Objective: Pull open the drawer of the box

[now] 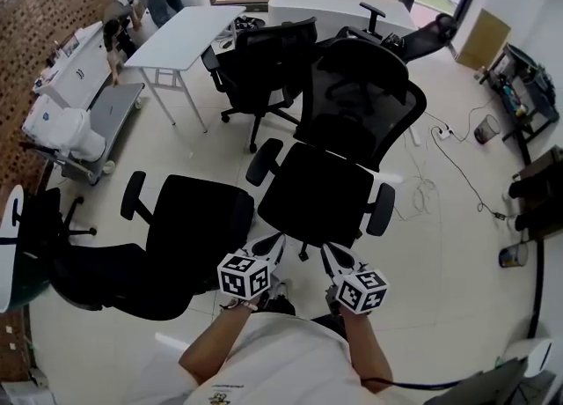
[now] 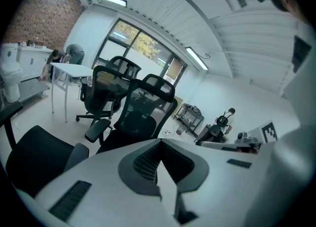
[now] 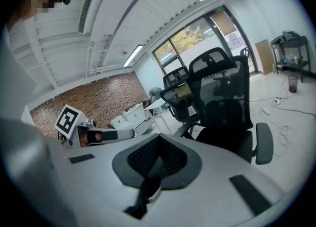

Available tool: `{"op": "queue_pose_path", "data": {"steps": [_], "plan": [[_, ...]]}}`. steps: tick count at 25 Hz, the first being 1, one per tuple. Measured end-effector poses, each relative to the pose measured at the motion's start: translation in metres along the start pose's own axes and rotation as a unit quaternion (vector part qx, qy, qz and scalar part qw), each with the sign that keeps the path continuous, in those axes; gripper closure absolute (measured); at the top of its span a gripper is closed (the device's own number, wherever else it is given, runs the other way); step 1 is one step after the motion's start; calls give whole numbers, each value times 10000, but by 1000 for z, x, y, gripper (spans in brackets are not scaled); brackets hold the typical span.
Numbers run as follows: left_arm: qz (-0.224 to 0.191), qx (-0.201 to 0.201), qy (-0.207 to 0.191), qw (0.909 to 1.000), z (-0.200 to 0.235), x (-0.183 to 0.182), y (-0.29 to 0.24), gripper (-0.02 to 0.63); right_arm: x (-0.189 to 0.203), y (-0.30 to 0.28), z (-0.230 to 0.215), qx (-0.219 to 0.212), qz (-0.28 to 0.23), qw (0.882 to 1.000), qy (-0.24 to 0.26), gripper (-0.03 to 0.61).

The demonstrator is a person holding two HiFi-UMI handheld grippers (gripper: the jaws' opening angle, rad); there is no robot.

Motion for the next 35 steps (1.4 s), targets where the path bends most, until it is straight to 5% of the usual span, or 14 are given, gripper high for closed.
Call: {"op": "queue_pose_path", "data": {"steps": [17,35], "plan": [[215,1018,-422,9937,-61,-8,-50,611,0,73,-40,791,-784,9927,-473,592],[572,2311,-1104,9650,-208,-7,-124,611,0,218,-103,1770,-1798,9633,-913,591]]}}
Point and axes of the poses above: the fingertips, and each gripper's own axes: y backward along the fingers, z to its left, x out of its underside, the point moved 7 cm from there along y, backward along the fingers, and after that the axes turned 15 degrees about -y, right-handed, at the moved point
